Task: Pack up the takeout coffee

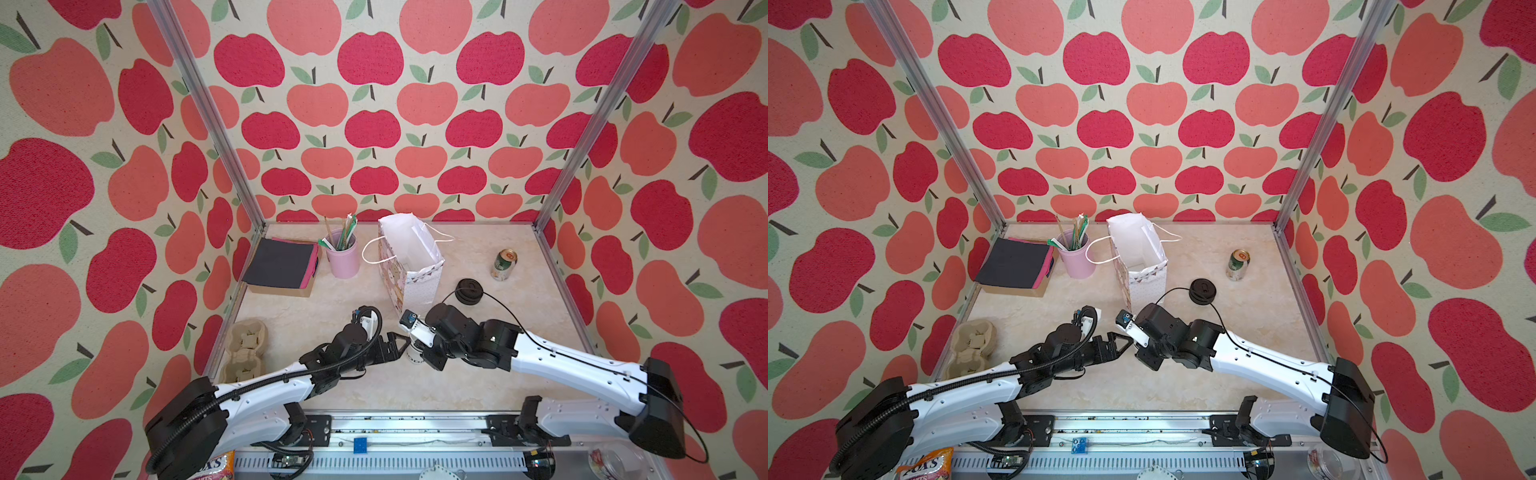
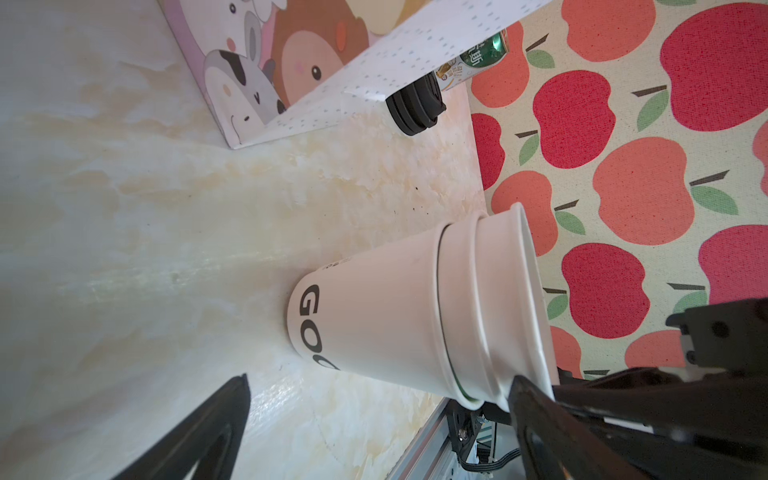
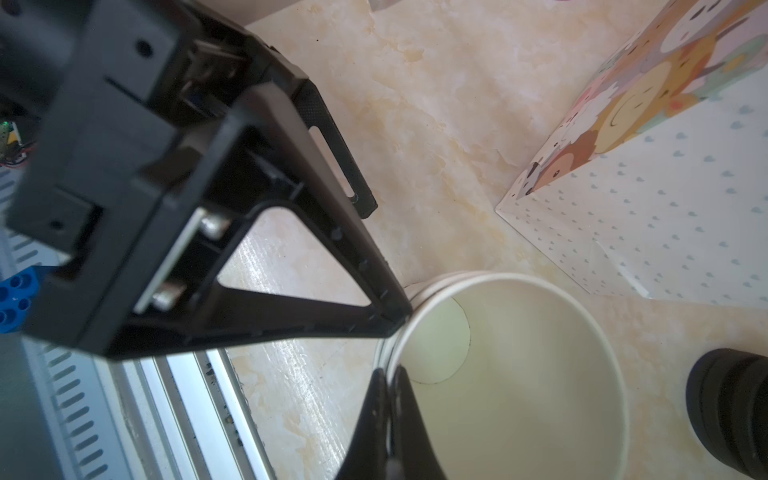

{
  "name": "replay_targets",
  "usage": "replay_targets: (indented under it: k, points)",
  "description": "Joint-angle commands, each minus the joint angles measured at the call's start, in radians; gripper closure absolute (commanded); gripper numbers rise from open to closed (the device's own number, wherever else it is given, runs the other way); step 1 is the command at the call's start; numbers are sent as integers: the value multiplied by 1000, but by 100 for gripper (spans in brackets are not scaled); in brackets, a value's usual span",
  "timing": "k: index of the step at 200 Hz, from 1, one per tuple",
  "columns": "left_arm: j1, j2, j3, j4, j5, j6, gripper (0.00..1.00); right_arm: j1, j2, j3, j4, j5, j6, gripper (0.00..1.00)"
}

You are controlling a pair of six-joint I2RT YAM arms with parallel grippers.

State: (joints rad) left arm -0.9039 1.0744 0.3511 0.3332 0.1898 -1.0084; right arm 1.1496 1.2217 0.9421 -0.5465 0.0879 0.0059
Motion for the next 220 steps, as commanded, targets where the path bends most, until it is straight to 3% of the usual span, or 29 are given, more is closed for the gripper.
replay_targets:
  k: [1, 102, 220]
  points:
    - [5, 9, -6, 29, 0, -13, 1, 7, 6, 5, 8, -18, 18, 100]
    - [-9, 67, 87, -185, -29, 46, 0, 10, -14, 43, 7, -4, 1, 100]
    - [-16, 70, 181, -283, -41, 98, 1, 10, -102, 105, -57, 90, -55, 100]
